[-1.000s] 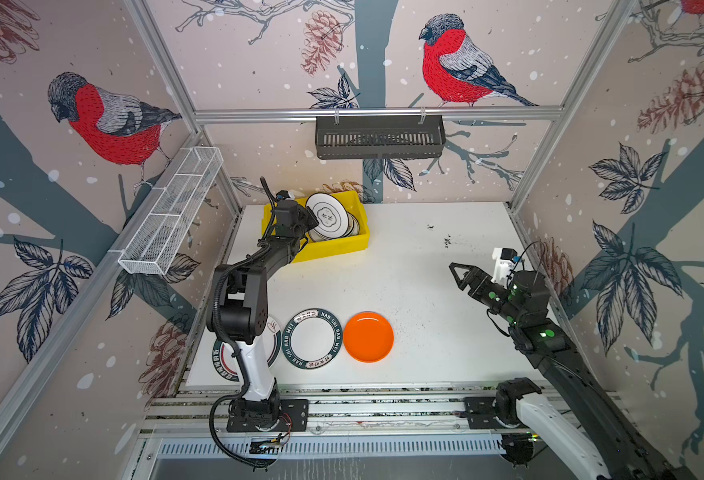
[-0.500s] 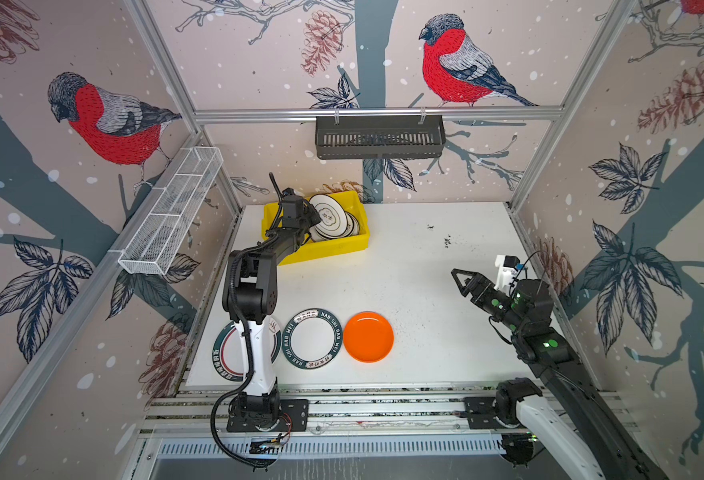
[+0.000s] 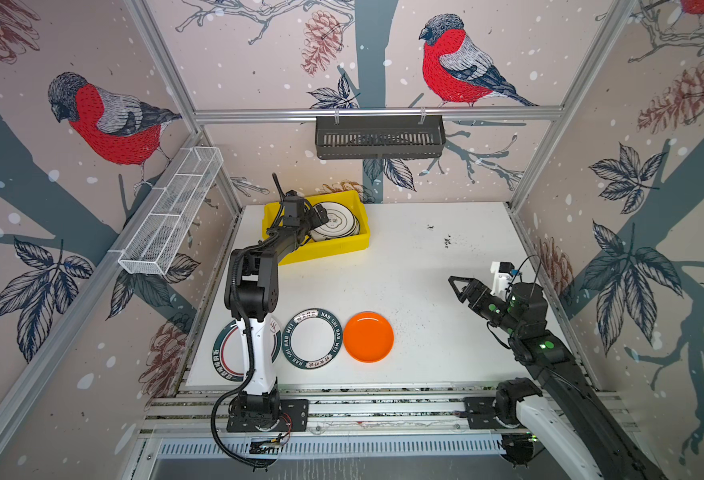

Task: Place the plates into the plastic bin on the countertop
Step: 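Open the left gripper and withdraw it while the right moves to the orange plate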

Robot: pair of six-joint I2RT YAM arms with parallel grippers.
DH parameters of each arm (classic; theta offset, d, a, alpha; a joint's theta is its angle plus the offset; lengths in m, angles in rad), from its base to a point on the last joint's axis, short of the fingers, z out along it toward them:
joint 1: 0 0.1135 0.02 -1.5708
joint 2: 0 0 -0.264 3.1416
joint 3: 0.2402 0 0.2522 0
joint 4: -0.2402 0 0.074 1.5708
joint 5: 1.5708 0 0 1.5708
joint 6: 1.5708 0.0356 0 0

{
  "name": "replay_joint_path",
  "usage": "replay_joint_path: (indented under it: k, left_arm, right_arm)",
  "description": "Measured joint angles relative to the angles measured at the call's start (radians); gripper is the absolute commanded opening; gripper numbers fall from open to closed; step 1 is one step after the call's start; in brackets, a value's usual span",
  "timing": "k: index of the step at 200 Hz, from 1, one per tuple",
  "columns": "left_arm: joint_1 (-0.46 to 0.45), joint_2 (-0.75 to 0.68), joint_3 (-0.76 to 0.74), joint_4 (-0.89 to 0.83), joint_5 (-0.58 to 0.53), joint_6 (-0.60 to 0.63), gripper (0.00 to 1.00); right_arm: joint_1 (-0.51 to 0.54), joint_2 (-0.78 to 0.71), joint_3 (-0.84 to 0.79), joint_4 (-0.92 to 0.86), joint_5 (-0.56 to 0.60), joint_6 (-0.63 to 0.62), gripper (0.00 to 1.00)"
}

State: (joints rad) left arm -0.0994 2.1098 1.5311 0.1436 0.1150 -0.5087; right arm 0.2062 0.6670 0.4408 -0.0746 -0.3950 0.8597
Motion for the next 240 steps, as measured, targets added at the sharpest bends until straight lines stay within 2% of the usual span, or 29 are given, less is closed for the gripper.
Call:
replay_joint_path:
  k: [44, 84, 130, 142, 180, 202, 240]
  left_arm:
    - [-0.003, -0.178, -0.127, 0.007, -0.01, 0.018, 0.98]
    - [-0.026, -0.387, -0.343, 0.005, -0.011, 0.013, 0.98]
    - [-0.118, -0.669, -0.622, -0.006, -0.009, 0.009, 0.98]
    - [-0.126, -0.732, -0.685, -0.013, -0.006, 0.0, 0.98]
    - [-0.147, -0.899, -0.825, -0.024, 0.019, -0.043, 0.98]
    - [-0.151, -0.944, -0.864, -0.014, 0.019, -0.062, 0.98]
    - [-0.151, -0.937, -0.891, 0.011, 0.045, -0.069, 0.98]
  right_arm:
    - [0.078, 0.076, -0.033, -0.005, -0.011, -0.026, 0.91]
    - [0.192, 0.187, -0.053, 0.04, 0.003, -0.029, 0.89]
    - [0.332, 0.354, -0.003, 0.101, 0.007, -0.05, 0.73]
    - [0.367, 0.39, -0.004, 0.12, 0.006, -0.046, 0.66]
    - [0.437, 0.487, -0.009, 0.166, 0.004, -0.025, 0.54]
    - [0.473, 0.509, -0.019, 0.201, 0.004, -0.02, 0.5]
    - [0.52, 0.563, -0.037, 0.254, 0.007, 0.009, 0.46]
